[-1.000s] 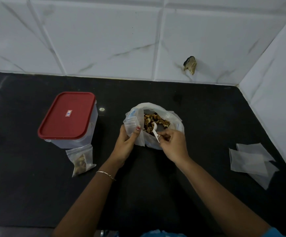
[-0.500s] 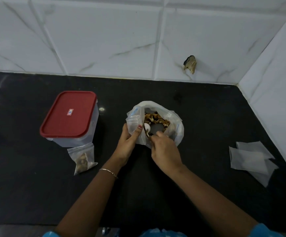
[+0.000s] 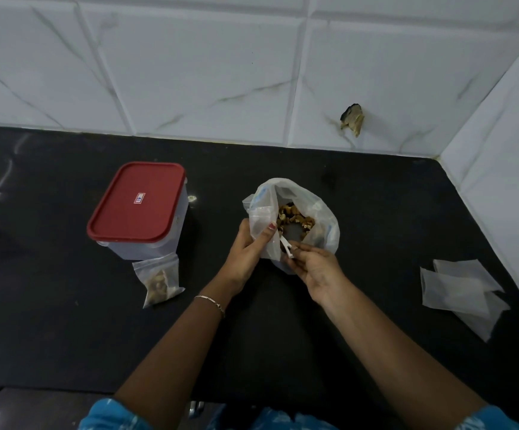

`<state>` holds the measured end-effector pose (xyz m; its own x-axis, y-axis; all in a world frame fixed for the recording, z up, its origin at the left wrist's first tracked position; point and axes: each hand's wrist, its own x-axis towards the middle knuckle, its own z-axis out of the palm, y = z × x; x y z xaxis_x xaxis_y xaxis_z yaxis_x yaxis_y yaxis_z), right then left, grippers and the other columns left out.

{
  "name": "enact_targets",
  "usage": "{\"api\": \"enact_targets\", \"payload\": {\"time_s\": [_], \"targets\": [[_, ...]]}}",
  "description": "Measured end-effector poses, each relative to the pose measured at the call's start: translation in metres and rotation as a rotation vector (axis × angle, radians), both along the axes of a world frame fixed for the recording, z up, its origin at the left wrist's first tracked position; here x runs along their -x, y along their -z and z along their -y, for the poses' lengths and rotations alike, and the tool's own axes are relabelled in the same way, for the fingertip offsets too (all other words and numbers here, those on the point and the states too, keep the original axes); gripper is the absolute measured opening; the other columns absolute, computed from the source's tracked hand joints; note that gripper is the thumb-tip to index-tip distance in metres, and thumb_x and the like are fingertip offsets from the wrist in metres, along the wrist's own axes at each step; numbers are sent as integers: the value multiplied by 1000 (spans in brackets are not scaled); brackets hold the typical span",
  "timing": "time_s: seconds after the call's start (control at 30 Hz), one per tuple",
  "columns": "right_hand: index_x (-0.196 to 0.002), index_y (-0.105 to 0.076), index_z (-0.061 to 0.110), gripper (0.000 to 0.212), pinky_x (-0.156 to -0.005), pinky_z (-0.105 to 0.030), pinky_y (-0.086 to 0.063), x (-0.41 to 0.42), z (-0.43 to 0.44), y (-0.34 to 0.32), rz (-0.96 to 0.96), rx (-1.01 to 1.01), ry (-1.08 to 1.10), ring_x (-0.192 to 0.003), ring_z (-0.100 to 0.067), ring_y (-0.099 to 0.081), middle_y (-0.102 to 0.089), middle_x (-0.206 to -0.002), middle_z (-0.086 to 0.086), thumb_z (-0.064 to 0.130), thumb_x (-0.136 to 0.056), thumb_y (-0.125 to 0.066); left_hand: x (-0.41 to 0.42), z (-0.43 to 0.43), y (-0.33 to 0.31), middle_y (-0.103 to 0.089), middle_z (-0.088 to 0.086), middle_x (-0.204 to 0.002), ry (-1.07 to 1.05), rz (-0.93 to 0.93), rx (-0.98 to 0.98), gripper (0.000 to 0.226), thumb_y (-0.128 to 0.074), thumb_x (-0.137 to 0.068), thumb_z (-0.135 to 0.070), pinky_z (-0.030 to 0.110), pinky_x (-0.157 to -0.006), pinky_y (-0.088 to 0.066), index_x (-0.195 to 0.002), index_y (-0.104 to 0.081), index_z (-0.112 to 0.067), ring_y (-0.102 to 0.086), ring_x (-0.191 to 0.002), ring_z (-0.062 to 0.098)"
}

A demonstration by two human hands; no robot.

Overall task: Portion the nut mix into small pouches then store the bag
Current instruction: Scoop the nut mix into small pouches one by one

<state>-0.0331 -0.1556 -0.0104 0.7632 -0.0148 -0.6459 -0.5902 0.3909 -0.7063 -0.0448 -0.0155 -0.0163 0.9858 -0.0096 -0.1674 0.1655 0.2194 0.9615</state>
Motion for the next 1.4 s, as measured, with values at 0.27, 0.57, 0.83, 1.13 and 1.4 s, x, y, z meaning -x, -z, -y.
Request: {"api": "enact_targets", "payload": {"time_s": [0.27, 0.57, 0.83, 1.13, 1.4], "targets": [[-102, -71, 3, 17, -77, -25, -58, 1, 9, -6, 21, 56, -7, -105, -21, -65, -66, -115, -12, -1, -92, -58, 11, -15, 11, -49, 0, -132, -275, 63, -163, 54, -70, -82, -35, 19, -76, -53, -131, -49, -23, -59, -111, 9], [-87, -70, 7, 14, -76, -27, -58, 10, 20, -29, 58, 104, 10, -100, -22, -67, -67, -107, -13, -1, -91, -59, 25, -15, -4, -59, -8, -110, -367, 65, -44, 38, -65, -89, -17, 9, -65, -48, -122, -48, -21, -61, -93, -2], [-95, -72, 4, 12, -69, -22, -56, 11, 31, -62, 167, 148, 18, -83, -14, -64, -69, -100, -11, 1, -90, -61, 13, -6, -15, -58, -6, -119, -146, 97, -84, 49, -73, -81, -21, 23, -76, -56, -121, -46, -32, -61, -107, 8], [-92, -73, 4, 13, -66, -18, -56, 9, 41, -100, 337, 217, -56, -68, -10, -62, -70, -90, -11, 1, -90, -61, -10, 1, -21, -57, -11, -122, -39, 196, -455, 61, -78, -78, -27, 26, -90, -51, -131, -48, -21, -55, -112, 6], [-100, -73, 21, 19, -66, -10, -44, 9, 32, -108, 873, 1175, -350, -75, -4, -58, -65, -94, 7, 12, -93, -59, -10, 5, -28, -63, -15, -109, -90, 257, -447, 48, -77, -80, -27, 10, -76, -50, -123, -56, -22, -60, -99, -4]]}}
